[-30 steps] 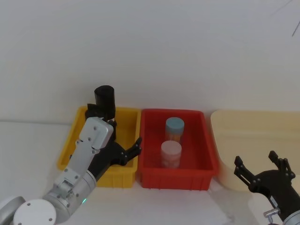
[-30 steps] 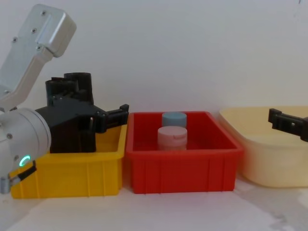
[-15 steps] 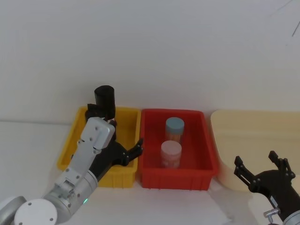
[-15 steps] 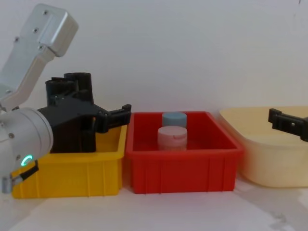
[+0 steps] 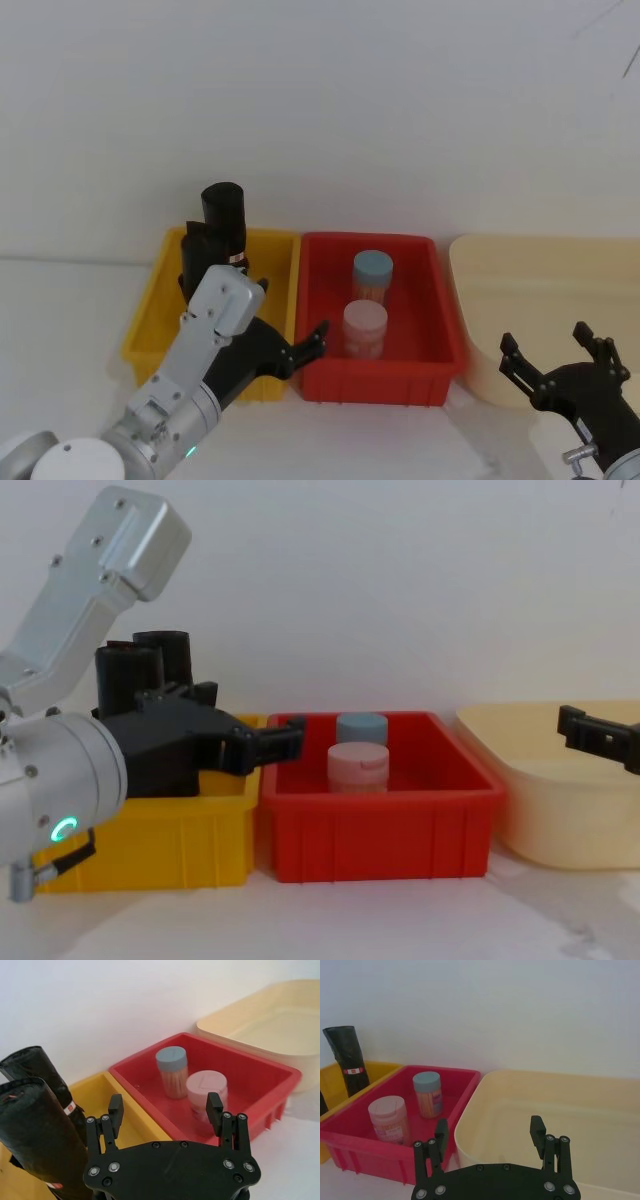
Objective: Pick up the garbage bag with the one hand and transfer it to the other hand.
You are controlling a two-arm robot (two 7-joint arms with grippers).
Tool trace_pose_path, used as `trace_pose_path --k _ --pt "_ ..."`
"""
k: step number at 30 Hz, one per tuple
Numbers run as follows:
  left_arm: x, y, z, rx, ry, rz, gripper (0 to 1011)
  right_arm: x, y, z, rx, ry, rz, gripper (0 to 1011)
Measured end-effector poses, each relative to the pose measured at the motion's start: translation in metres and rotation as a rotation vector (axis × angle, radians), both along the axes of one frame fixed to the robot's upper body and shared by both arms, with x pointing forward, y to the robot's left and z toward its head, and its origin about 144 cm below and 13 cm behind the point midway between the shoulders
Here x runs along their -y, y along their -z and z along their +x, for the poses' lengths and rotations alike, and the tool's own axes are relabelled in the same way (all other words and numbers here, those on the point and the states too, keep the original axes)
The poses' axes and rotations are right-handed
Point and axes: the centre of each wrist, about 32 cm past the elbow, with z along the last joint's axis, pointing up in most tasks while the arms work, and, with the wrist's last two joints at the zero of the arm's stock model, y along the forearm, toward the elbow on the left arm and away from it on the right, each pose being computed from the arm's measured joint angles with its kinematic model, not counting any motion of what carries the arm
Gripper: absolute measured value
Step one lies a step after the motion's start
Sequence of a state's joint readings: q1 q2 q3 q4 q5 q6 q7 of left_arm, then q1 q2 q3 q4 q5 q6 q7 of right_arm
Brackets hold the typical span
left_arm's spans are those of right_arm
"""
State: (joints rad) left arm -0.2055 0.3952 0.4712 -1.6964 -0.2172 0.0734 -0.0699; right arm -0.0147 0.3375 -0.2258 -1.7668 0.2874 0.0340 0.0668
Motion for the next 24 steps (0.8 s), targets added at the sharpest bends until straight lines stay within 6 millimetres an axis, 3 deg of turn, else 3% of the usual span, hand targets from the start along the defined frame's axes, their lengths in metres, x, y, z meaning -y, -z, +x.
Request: trace_pose_path --k 12,24 --pt "-0.004 -0.005 -0.025 -0.036 -0.030 -0.008 1000 0.000 0.000 0.000 0.000 0.000 0.000 1004" --pt "-0.018 -0.013 -0.037 -0.042 -0.149 -0.059 1000 0.000 0.000 0.000 0.000 0.000 0.000 1004"
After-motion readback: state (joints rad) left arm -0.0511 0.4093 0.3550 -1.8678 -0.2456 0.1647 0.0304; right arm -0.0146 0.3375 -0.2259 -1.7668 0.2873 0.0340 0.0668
